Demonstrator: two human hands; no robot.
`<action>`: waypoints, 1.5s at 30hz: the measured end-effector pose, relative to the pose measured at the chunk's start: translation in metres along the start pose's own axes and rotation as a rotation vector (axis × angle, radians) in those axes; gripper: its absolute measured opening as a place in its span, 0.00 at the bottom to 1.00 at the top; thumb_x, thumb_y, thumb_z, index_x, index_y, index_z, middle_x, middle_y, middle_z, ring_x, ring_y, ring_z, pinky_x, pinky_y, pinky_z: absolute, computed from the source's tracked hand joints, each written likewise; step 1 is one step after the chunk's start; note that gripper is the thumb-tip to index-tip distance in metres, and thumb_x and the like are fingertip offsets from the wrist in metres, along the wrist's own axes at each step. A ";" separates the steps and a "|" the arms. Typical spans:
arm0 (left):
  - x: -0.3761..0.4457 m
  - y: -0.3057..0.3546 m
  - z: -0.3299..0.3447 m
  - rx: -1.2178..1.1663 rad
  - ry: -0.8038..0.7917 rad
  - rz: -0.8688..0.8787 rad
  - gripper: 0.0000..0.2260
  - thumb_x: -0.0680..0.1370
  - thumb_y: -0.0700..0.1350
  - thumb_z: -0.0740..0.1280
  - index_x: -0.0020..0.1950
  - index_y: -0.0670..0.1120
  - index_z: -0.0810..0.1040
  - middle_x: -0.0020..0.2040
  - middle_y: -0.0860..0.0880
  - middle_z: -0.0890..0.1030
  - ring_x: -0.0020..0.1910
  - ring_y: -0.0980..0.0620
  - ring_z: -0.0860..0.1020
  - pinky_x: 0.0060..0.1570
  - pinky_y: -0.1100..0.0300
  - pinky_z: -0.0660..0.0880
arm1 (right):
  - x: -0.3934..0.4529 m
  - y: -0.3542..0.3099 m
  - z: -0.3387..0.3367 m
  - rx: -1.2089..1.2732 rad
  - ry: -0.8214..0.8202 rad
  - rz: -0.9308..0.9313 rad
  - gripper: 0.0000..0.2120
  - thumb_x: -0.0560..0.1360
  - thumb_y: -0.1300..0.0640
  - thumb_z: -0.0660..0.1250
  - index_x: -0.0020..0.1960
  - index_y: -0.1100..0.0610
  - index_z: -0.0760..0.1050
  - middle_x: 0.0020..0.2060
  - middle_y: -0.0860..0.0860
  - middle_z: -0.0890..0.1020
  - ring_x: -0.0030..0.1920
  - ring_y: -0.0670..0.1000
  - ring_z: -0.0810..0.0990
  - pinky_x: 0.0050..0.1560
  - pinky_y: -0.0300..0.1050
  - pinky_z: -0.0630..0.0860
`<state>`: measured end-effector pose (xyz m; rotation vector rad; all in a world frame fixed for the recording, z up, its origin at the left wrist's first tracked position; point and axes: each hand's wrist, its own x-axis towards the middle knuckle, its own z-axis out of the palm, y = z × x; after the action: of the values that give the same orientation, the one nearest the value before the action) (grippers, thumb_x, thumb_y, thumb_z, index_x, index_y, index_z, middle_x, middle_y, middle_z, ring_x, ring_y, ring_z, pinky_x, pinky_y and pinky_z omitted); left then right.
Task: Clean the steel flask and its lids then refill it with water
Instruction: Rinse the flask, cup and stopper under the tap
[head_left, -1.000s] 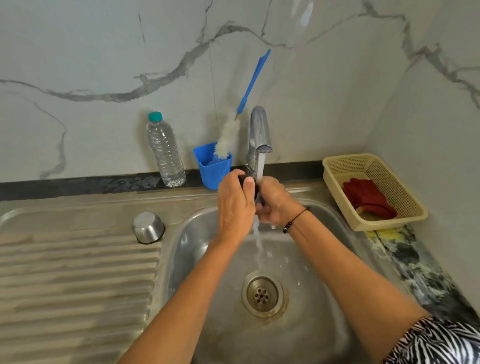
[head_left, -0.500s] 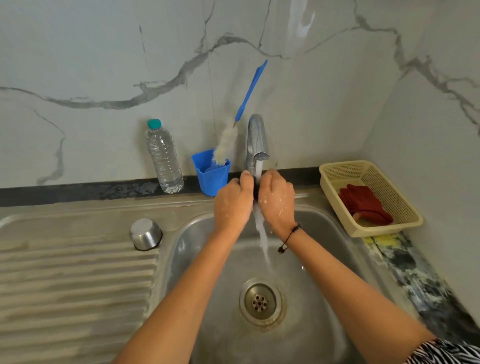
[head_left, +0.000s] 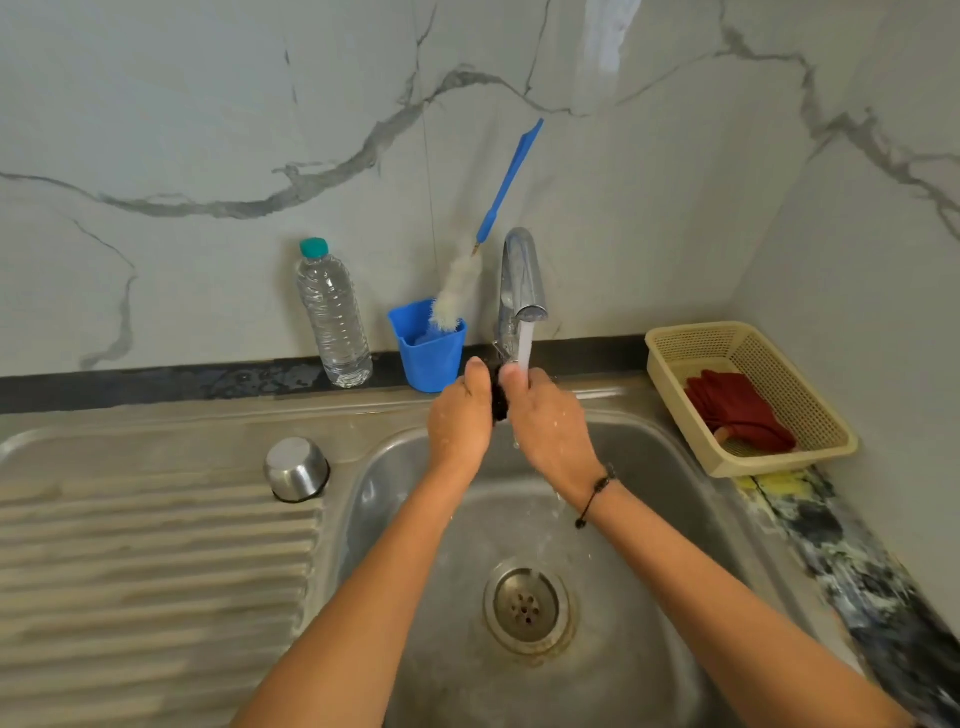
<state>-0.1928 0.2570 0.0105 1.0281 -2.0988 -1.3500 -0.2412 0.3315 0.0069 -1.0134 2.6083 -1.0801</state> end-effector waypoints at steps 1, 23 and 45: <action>0.000 0.002 0.000 -0.029 -0.031 -0.031 0.22 0.83 0.49 0.50 0.34 0.43 0.71 0.33 0.45 0.75 0.36 0.47 0.74 0.35 0.55 0.69 | -0.003 0.003 0.003 -0.008 0.060 -0.027 0.13 0.81 0.49 0.49 0.46 0.56 0.66 0.33 0.45 0.67 0.30 0.44 0.66 0.30 0.41 0.61; 0.001 -0.011 -0.003 -0.353 -0.073 -0.236 0.17 0.81 0.53 0.54 0.40 0.46 0.76 0.40 0.44 0.81 0.43 0.47 0.80 0.47 0.49 0.79 | 0.004 0.000 -0.011 0.122 -0.039 -0.296 0.05 0.72 0.63 0.66 0.47 0.57 0.73 0.38 0.49 0.78 0.33 0.44 0.75 0.36 0.38 0.73; -0.024 -0.014 0.022 -0.320 0.103 0.193 0.12 0.84 0.44 0.53 0.44 0.46 0.72 0.34 0.55 0.72 0.32 0.63 0.72 0.32 0.72 0.67 | 0.003 -0.004 -0.007 0.419 -0.033 0.226 0.19 0.79 0.45 0.55 0.51 0.62 0.69 0.39 0.52 0.74 0.33 0.49 0.75 0.30 0.40 0.70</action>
<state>-0.1885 0.2854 -0.0109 0.7273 -1.7815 -1.4424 -0.2438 0.3315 0.0153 -0.6214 2.2578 -1.4465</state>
